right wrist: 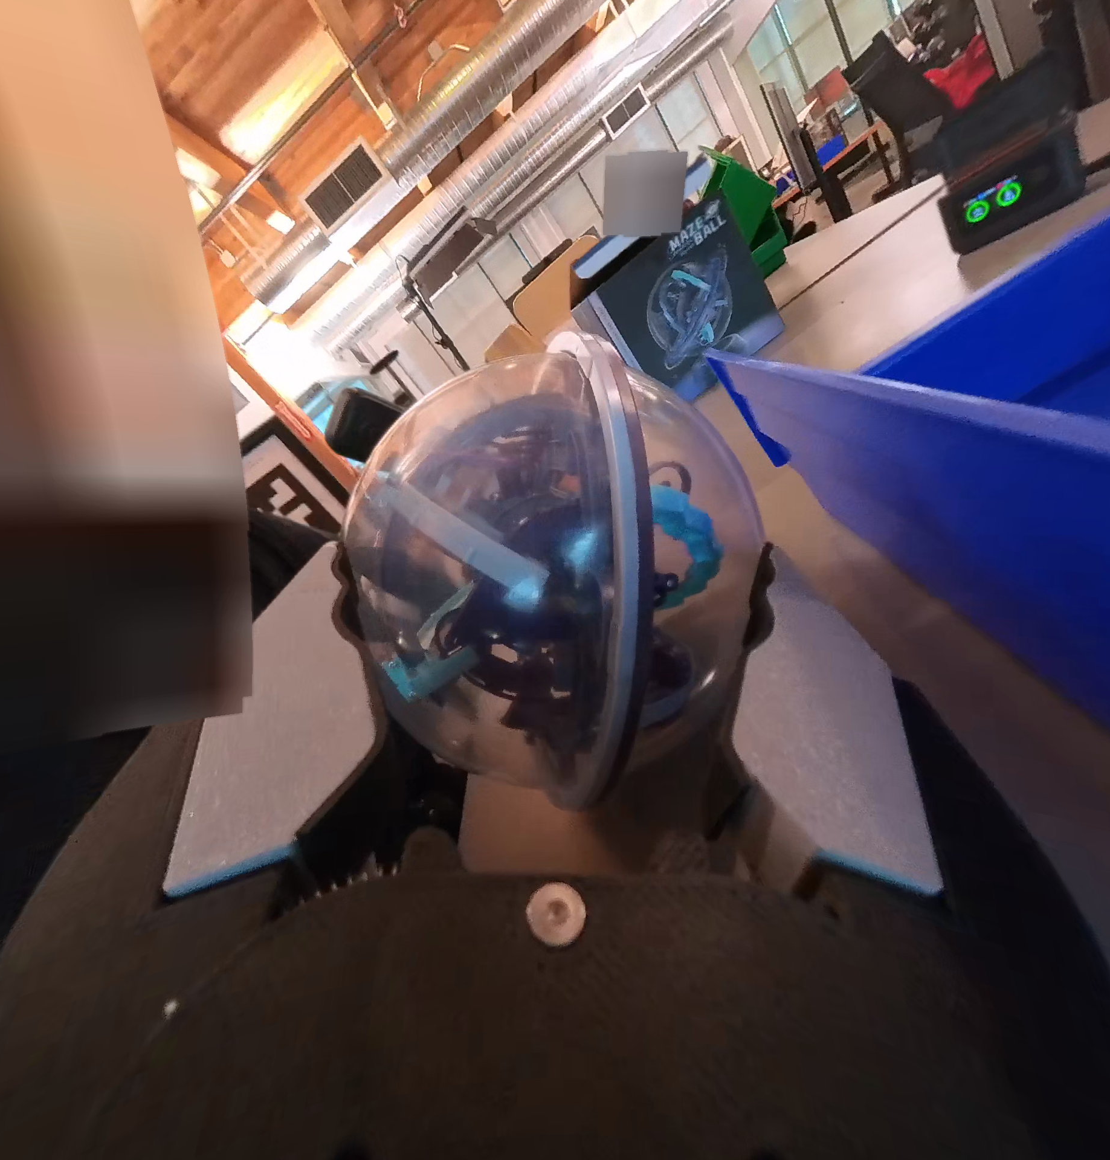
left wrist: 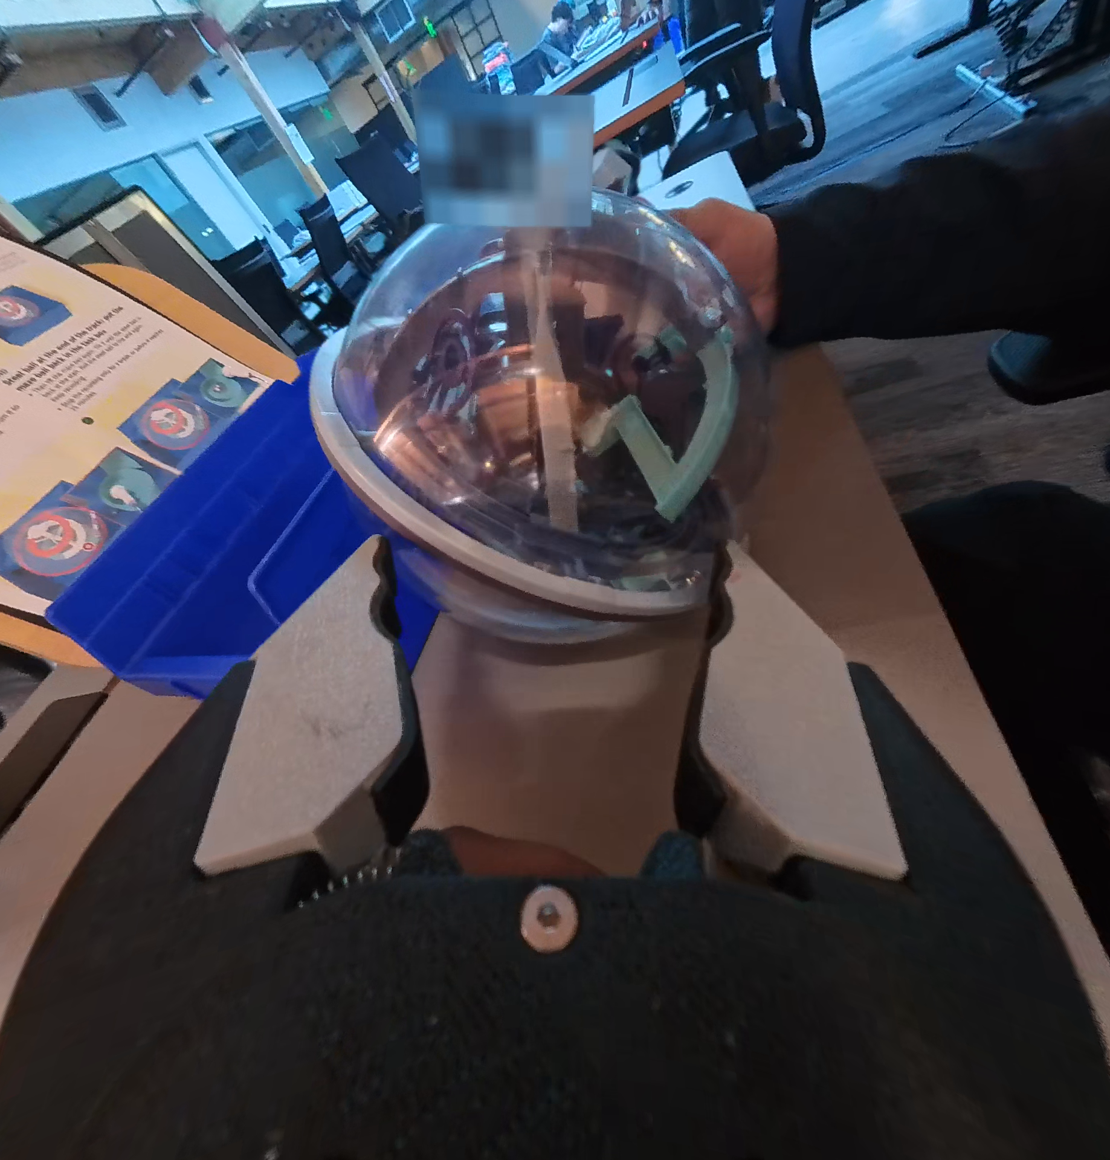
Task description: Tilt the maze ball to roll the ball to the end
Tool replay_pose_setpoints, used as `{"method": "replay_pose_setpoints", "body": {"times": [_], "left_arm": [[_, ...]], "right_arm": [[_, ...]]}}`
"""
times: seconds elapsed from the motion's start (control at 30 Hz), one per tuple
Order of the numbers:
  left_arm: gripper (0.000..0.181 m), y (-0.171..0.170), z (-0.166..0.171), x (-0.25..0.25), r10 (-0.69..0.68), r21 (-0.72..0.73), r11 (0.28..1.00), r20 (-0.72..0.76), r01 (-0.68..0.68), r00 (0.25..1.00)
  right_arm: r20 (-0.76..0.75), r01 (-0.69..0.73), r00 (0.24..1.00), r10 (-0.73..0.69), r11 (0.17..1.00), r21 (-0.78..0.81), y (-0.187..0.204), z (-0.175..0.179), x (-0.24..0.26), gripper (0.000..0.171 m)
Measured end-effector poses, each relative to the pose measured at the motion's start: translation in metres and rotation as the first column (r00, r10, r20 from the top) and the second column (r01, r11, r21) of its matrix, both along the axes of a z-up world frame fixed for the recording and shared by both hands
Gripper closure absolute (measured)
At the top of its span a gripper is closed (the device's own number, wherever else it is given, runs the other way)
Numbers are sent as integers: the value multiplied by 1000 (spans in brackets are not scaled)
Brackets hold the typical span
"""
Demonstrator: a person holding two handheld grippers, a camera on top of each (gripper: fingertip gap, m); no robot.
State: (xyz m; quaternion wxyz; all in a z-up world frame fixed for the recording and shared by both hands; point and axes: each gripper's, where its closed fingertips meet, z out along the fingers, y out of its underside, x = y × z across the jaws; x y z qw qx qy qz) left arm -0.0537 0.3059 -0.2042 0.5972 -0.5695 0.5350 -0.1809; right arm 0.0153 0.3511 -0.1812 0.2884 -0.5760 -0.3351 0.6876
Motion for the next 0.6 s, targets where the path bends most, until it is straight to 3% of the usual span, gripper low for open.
{"method": "replay_pose_setpoints", "body": {"times": [0.17,0.33,0.6], "left_arm": [[82,-4,-5,-2,27,90,996,-28,-24,999],[82,-7,-5,-2,26,93,995,-31,-23,999],[82,-4,-5,-2,18,36,999,4,-18,1000]], "right_arm": [[7,15,1000,-16,990,143,-9,4,-2,51],[6,21,1000,-23,970,243,-16,7,-3,50],[-2,36,999,-37,976,215,-12,7,-3,50]]}}
